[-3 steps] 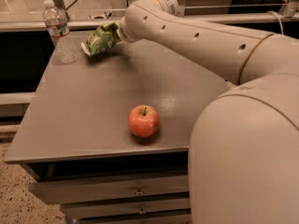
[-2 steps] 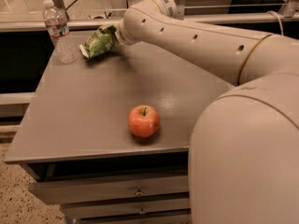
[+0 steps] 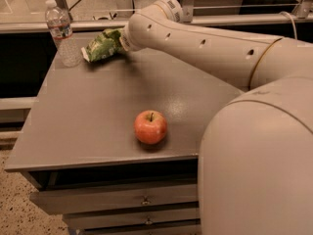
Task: Move green jalapeno chip bag near water bottle
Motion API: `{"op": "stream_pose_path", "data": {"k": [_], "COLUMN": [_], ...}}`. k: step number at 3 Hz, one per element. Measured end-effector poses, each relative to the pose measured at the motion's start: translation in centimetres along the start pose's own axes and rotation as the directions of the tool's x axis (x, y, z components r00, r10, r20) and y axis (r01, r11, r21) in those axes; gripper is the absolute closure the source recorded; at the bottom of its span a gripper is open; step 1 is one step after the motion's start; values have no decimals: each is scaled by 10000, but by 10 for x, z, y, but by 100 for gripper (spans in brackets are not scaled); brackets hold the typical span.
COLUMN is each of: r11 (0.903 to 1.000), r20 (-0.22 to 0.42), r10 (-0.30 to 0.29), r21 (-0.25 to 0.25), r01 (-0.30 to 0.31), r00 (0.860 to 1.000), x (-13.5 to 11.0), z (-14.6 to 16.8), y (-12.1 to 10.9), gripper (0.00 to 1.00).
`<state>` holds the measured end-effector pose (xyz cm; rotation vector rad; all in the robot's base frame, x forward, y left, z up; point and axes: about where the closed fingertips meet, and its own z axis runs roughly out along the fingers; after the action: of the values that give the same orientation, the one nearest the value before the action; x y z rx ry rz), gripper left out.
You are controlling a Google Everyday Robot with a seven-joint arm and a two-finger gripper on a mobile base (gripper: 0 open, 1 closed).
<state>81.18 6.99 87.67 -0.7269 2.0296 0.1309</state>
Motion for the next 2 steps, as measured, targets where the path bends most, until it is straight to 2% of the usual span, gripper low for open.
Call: {"op": "stream_pose_path", "data": {"k": [2], "r11": [10000], "r20": [-8], "r10": [31], "r21": [-90], "r01": [-31], "r00": [10000], "x": [6], "z": [1], "y": [2], "gripper": [16]}}
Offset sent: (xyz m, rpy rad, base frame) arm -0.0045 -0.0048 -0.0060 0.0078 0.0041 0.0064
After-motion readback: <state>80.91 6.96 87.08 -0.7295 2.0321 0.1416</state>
